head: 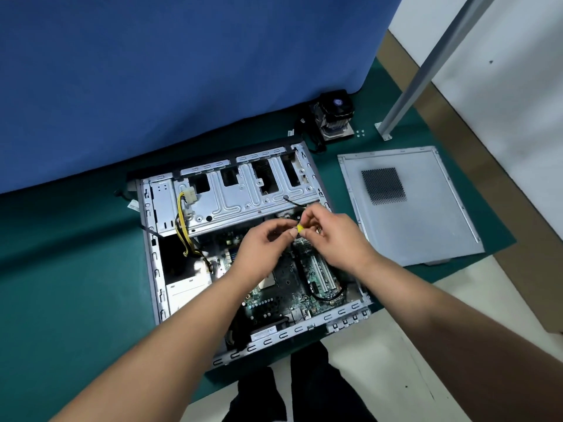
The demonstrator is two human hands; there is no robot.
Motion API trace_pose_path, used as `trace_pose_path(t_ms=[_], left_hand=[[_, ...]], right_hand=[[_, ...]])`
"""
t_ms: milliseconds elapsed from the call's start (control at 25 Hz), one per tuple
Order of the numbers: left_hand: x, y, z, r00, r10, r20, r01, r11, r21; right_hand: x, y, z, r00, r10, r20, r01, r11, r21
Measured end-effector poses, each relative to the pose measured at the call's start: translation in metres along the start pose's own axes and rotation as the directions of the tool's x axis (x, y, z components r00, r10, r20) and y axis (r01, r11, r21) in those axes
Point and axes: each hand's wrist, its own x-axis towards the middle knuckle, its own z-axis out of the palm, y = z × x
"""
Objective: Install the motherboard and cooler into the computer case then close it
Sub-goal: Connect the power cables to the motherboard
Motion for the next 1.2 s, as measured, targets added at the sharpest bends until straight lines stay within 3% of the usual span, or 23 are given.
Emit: trace_pose_path(t_ms=[160,320,480,560,760,960,1200], left_hand=[[0.007,-0.015,-0.001,0.999,-0.017,0.027,0.018,0.999,-0.034],[0.017,-0.033,0.004,0.995,-0.079,0.052,0.076,0.995,0.058],[0.022,-0.041,0.008,0.991,-0.116,0.061,0.096,0.958,0.271],[0.024,-0.046,0.011,0.990,-0.128,0.062,0.097,0.928,0.359],[0.033,-0.053,0.019,0.992,-0.085,0.092,0.038,0.904,0.426],[0.065,-0.045,0.037,0.999,-0.052,0.006,0.047,0.929,0.366],[0.095,-0.052,0.057,0.997,0.005,-0.071,0.029,0.886,0.462]], right_hand=[[0.003,0.004,-0.003,0.994,-0.063,0.087,0.071,0.993,-0.097],[0.040,0.015,-0.021,0.966,-0.249,-0.075,0.225,0.945,-0.235],[0.117,0.001,-0.019,0.920,-0.349,0.177,0.391,0.780,-0.490],[0.137,0.006,-0.004,0.902,-0.367,0.226,0.428,0.699,-0.572],[0.149,0.023,0.010,0.879,-0.459,0.130,0.445,0.691,-0.570],[0.150,0.023,0.012,0.880,-0.465,0.101,0.440,0.714,-0.545],[0.151,0.022,0.013,0.883,-0.462,0.080,0.431,0.734,-0.525]])
